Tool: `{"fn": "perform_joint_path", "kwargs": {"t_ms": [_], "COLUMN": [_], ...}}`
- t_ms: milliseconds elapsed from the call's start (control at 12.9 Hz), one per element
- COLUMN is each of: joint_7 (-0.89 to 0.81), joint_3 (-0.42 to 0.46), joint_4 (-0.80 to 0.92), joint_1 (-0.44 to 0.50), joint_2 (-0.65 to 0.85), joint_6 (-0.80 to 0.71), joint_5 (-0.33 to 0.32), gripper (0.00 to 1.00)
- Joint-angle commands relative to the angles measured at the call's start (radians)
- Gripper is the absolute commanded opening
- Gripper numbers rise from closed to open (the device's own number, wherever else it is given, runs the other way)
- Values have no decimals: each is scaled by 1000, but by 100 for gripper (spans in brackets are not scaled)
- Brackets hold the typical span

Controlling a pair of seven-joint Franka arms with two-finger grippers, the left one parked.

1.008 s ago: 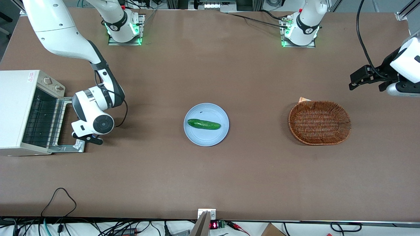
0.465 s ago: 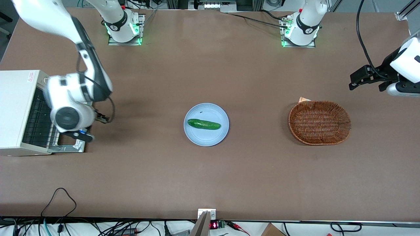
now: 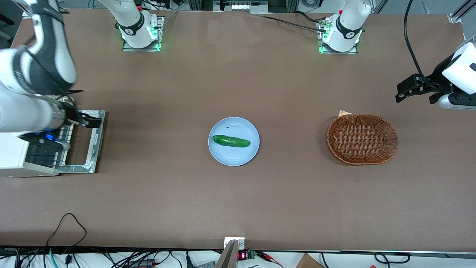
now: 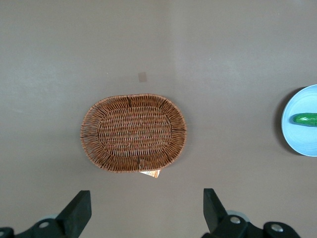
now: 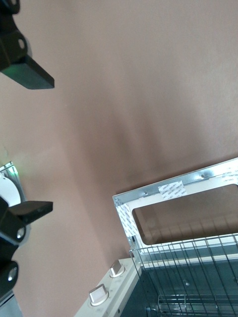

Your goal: Open oven door with right arm only

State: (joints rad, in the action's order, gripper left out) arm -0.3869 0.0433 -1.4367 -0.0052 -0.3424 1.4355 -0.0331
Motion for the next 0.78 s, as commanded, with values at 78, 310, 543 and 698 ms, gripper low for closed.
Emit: {"fn": "perform_joint_path", "kwargs": {"t_ms": [78, 310, 543, 698], "joint_7": [114, 202, 319, 313], "joint_3": [-23, -22, -20, -20], "joint_4": [-11, -163, -358, -413], "joint_1": [-35, -32, -6, 2], "joint_2": [104, 245, 374, 430], "joint_6": [-18, 112, 311, 368], "joint_5": [62, 68, 68, 71], "gripper": [100, 100, 100, 100]}}
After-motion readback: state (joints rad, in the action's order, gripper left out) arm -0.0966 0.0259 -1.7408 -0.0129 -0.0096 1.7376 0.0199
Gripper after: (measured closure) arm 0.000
